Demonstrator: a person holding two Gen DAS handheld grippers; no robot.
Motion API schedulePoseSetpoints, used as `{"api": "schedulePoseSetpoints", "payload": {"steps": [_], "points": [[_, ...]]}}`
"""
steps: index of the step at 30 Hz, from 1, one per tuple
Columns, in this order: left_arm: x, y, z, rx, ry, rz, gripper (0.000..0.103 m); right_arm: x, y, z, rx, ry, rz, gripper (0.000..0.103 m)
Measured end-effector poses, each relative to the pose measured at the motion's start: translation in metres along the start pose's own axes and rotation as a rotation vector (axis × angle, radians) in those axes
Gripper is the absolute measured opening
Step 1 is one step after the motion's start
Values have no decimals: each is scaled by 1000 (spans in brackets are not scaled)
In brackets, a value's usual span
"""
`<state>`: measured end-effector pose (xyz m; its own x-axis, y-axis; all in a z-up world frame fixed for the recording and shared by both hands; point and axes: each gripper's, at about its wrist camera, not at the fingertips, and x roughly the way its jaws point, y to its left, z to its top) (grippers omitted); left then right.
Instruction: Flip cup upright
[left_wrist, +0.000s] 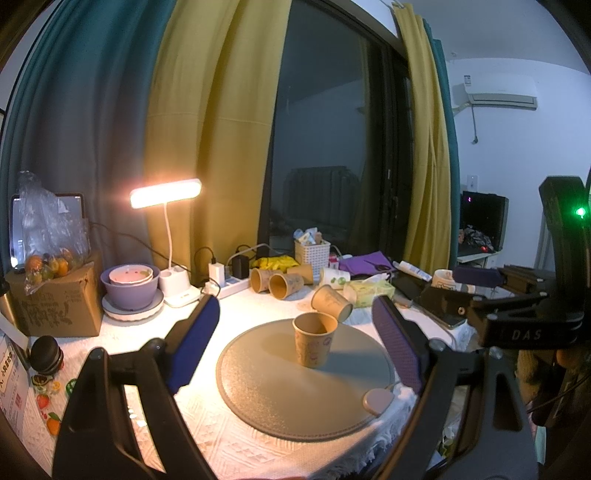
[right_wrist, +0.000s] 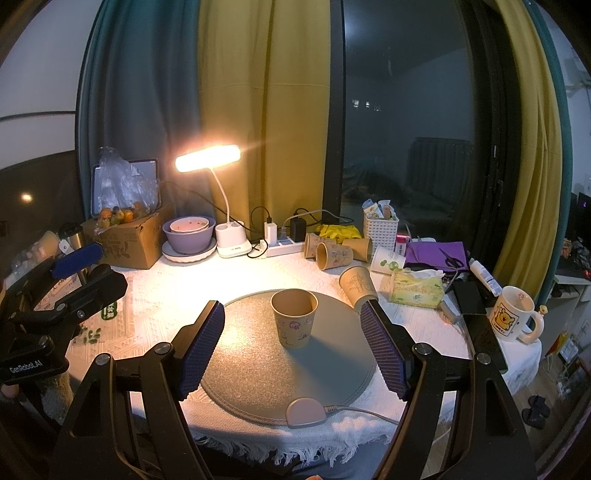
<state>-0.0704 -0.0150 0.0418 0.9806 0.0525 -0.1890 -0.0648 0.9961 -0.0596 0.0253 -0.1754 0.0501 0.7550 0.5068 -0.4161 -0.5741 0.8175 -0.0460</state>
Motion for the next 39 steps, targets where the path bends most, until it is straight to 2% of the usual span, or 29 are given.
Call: {"api": "schedulePoseSetpoints", "payload": {"steps": [39], "points": [[-2, -2, -4, -5, 5, -2, 86, 1, 1, 2, -2, 4, 0, 79]]}}
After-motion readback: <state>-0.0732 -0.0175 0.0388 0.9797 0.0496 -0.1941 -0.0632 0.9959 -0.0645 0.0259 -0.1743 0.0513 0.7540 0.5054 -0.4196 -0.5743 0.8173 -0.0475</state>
